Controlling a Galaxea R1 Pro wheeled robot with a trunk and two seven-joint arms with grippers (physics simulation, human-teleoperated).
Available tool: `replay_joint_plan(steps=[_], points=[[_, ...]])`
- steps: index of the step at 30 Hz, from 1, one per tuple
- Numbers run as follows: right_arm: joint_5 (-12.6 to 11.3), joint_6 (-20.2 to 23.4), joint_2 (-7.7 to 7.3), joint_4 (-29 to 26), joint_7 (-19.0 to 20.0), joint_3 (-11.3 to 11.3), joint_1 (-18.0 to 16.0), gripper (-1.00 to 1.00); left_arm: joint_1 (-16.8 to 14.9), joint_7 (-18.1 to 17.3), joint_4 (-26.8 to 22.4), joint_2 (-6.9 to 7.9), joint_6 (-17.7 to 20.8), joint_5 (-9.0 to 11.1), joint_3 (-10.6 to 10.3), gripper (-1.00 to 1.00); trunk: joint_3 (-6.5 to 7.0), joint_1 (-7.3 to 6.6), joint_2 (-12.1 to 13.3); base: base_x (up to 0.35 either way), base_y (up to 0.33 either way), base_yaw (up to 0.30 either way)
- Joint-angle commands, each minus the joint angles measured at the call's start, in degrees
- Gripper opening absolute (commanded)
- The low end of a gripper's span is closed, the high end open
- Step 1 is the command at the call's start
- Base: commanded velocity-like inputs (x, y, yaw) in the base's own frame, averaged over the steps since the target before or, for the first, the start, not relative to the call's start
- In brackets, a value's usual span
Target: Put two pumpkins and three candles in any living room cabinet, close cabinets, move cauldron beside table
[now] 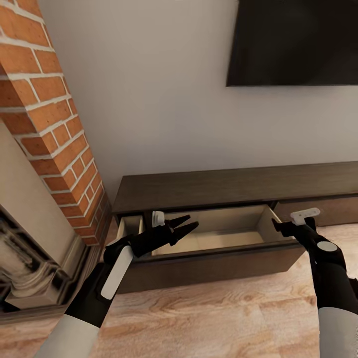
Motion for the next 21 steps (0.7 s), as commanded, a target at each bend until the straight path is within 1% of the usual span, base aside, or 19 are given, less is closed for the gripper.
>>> replay_joint_plan(steps=[1, 2, 4, 5, 6, 9, 14, 21], points=[[0.1, 0.0, 0.13, 0.0, 0.0, 0.6, 0.2, 1.00, 0.0, 0.0, 0.0, -0.01, 0.0, 0.0, 0.0, 1.00, 0.18, -0.23, 0.4, 0.000, 0.000, 0.000], [-0.3, -0.1, 0.39, -0.3, -0.1, 1.6, 1.1, 1.00, 0.0, 0.0, 0.2, -0.03, 0.0, -0.1, 0.0, 1.00, 0.36, -0.44, 0.8, 0.000, 0.000, 0.000], [-0.3, -0.1, 0.34, -0.4, -0.2, 1.6, 1.1, 1.00, 0.0, 0.1, 0.1, -0.03, 0.0, 0.0, 0.0, 1.00, 0.72, -0.88, 1.6, 0.000, 0.000, 0.000], [-0.5, -0.1, -0.06, -2.2, -0.2, 1.4, 1.1, 1.00, 0.0, 0.1, -0.1, -0.03, 0.0, 0.1, 0.1, 1.00, 0.90, -1.10, 2.0, 0.000, 0.000, 0.000], [-0.5, -0.1, -0.09, -3.7, -0.1, 1.3, 1.1, 1.00, 0.0, 0.1, -0.3, -0.03, 0.0, 0.2, 0.1, 1.00, 1.08, -1.32, 2.4, 0.000, 0.000, 0.000], [-0.6, 0.0, -0.08, -4.7, -0.1, 1.3, 1.1, 1.00, 0.0, 0.1, -0.4, -0.23, 0.0, 0.2, 0.1, 1.00, 1.62, -1.98, 3.6, 0.000, 0.000, 0.000], [-0.6, 0.0, -0.08, -5.0, 0.0, 1.3, 1.1, 1.00, 0.0, 0.1, -0.5, -0.36, 0.0, 0.1, 0.2, 1.00, 2.52, -3.08, 5.6, 0.000, 0.000, 0.000], [-0.5, 0.1, 0.33, -4.6, 0.1, 1.4, 1.1, 1.00, 0.0, 0.1, -0.5, -0.38, 0.0, 0.0, 0.2, 1.00, 3.78, -4.62, 8.4, 0.000, 0.000, 0.000]])
